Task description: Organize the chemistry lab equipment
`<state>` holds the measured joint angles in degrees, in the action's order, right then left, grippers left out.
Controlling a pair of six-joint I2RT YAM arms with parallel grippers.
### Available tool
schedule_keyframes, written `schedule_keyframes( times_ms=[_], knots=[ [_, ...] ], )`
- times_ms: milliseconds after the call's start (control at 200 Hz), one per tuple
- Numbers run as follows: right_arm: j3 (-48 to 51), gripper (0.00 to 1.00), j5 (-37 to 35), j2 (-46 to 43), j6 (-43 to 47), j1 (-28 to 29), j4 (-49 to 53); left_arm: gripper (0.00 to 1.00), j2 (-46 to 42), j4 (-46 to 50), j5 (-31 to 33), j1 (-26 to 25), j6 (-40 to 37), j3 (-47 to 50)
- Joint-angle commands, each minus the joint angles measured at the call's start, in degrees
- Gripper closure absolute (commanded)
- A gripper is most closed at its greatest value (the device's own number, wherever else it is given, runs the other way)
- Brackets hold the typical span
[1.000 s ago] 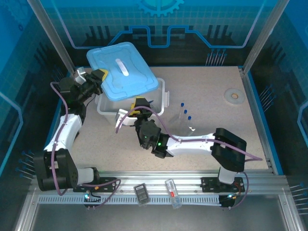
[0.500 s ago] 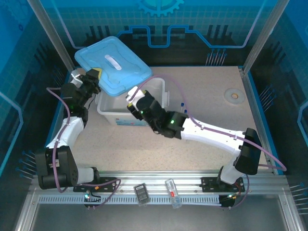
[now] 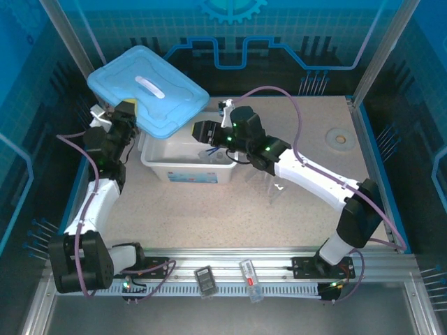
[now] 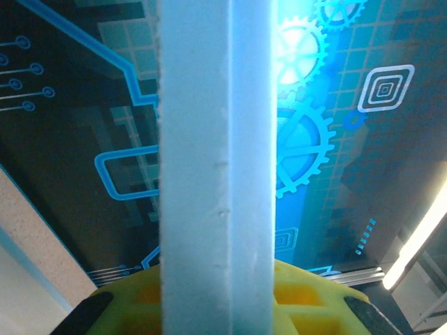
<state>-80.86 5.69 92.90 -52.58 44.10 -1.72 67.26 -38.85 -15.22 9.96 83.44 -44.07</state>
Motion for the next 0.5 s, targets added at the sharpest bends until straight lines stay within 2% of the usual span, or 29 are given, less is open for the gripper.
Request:
schedule_keyframes(
  times_ms=[0,250,490],
  knots=[
    [1.8,0.39,7.8,2.9,-12.9,-1.6,-11.4,0.87,-1.6,-1.5,2.6,0.2,-2.6,1.2],
    [1.8,0.36,8.8,7.1,-22.1,-2.1,-20.5,0.86,-2.6,-0.8,3.8,0.2,-3.4,2.5],
    [1.1,0.42,7.3,11.0,-29.6,-1.9,-26.8,0.86,-3.5,0.5,4.9,-0.1,-4.0,2.8]
  ],
)
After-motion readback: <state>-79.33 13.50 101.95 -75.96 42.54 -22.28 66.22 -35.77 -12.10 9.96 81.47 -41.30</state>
